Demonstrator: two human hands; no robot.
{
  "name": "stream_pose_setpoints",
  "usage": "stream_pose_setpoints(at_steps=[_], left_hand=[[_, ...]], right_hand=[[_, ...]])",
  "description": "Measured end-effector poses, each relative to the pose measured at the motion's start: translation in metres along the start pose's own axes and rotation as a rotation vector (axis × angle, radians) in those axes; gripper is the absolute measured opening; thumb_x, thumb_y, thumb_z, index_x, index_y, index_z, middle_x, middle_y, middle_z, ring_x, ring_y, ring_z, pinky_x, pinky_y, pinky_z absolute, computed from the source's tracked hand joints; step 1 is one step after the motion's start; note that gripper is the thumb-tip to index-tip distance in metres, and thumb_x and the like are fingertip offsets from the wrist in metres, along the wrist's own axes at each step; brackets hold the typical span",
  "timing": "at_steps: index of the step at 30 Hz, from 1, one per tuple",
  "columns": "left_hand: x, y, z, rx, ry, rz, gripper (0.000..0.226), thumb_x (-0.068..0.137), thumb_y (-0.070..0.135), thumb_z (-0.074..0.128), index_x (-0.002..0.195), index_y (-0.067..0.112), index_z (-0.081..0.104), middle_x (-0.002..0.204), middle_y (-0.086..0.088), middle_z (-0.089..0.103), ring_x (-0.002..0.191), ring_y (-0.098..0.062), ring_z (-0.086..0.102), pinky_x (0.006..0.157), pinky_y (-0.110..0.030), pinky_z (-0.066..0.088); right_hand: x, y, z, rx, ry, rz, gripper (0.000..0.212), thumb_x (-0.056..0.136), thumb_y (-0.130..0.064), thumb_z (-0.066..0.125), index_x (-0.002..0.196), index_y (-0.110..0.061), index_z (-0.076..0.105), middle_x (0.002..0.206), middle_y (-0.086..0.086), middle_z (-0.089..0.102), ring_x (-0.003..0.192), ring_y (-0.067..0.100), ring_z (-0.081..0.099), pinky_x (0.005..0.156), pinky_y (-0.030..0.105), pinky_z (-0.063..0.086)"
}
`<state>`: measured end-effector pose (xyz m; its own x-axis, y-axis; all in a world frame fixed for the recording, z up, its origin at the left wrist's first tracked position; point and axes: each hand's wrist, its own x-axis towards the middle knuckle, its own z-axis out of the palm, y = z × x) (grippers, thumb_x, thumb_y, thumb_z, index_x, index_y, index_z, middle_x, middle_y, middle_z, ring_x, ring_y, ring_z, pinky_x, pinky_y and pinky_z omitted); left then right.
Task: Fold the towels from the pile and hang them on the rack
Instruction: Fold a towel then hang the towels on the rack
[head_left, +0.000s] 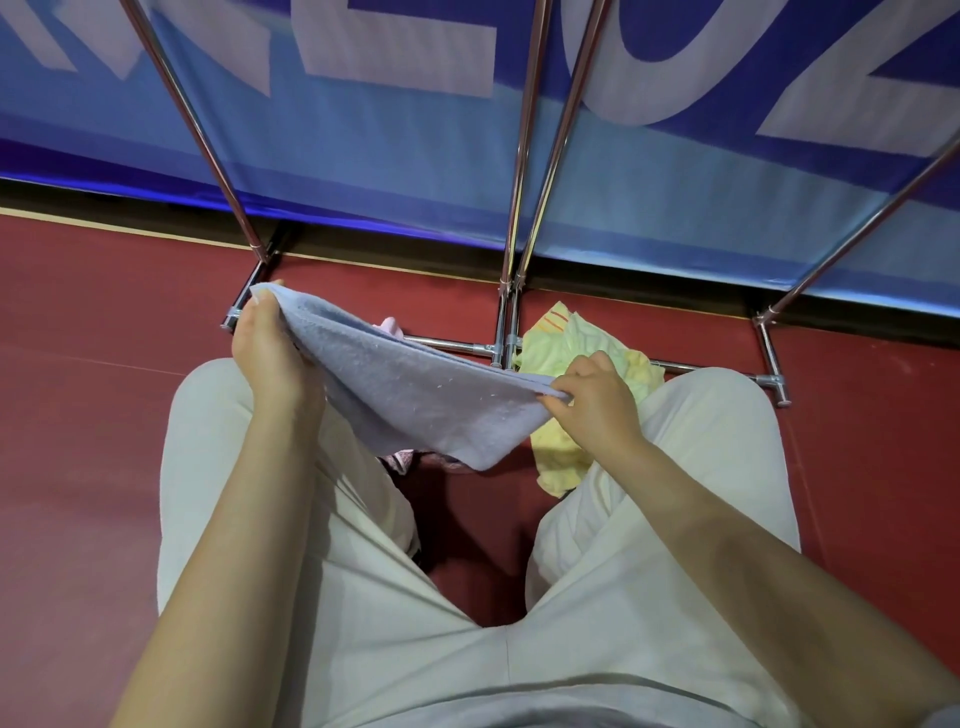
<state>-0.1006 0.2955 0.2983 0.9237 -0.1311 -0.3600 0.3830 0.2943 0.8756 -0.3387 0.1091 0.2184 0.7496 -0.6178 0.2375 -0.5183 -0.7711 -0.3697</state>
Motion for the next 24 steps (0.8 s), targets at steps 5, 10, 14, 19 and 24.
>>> stream_pose_setpoints(at_steps=[5,10,14,19,24], left_hand=[[-0.002,0.003,0.002,-0.031,0.034,-0.015,0.017,0.093,0.024,0.051,0.086,0.022,0.067,0.092,-0.003,0.069,0.087,-0.016,0.068,0.079,-0.027,0.055],[-0.001,0.001,0.001,-0.009,0.043,0.009,0.017,0.092,0.026,0.053,0.094,0.019,0.069,0.095,-0.004,0.070,0.084,-0.016,0.069,0.072,-0.025,0.056],[-0.001,0.004,0.001,-0.084,0.030,-0.017,0.017,0.095,0.022,0.051,0.088,0.021,0.067,0.096,-0.004,0.067,0.092,-0.017,0.066,0.083,-0.028,0.054],[0.001,0.003,0.000,-0.080,0.054,0.031,0.018,0.093,0.020,0.053,0.084,0.022,0.068,0.086,-0.001,0.067,0.077,-0.014,0.066,0.071,-0.024,0.053],[0.004,0.001,-0.002,-0.069,0.022,0.064,0.020,0.094,0.019,0.051,0.081,0.021,0.066,0.085,-0.002,0.063,0.076,-0.015,0.062,0.069,-0.024,0.051]], right_hand=[[0.000,0.002,0.000,0.019,0.052,0.044,0.018,0.072,-0.012,0.077,0.061,-0.002,0.068,0.071,0.004,0.053,0.080,0.026,0.049,0.051,0.029,0.038],[0.001,0.006,0.000,0.003,-0.128,0.204,0.035,0.088,-0.029,0.064,0.068,0.000,0.065,0.076,0.007,0.055,0.078,0.022,0.050,0.061,0.030,0.034],[0.002,0.005,-0.005,0.304,-0.102,0.282,0.041,0.084,-0.023,0.070,0.062,0.007,0.055,0.066,0.020,0.054,0.062,0.027,0.048,0.060,0.035,0.036],[0.003,-0.002,-0.019,0.638,-0.054,0.395,0.013,0.082,-0.013,0.073,0.077,-0.002,0.067,0.074,0.006,0.065,0.070,0.014,0.057,0.067,0.018,0.044],[0.003,-0.005,-0.029,0.820,0.088,0.429,0.019,0.083,-0.005,0.071,0.083,-0.019,0.058,0.084,-0.008,0.061,0.078,0.005,0.060,0.073,0.011,0.048]])
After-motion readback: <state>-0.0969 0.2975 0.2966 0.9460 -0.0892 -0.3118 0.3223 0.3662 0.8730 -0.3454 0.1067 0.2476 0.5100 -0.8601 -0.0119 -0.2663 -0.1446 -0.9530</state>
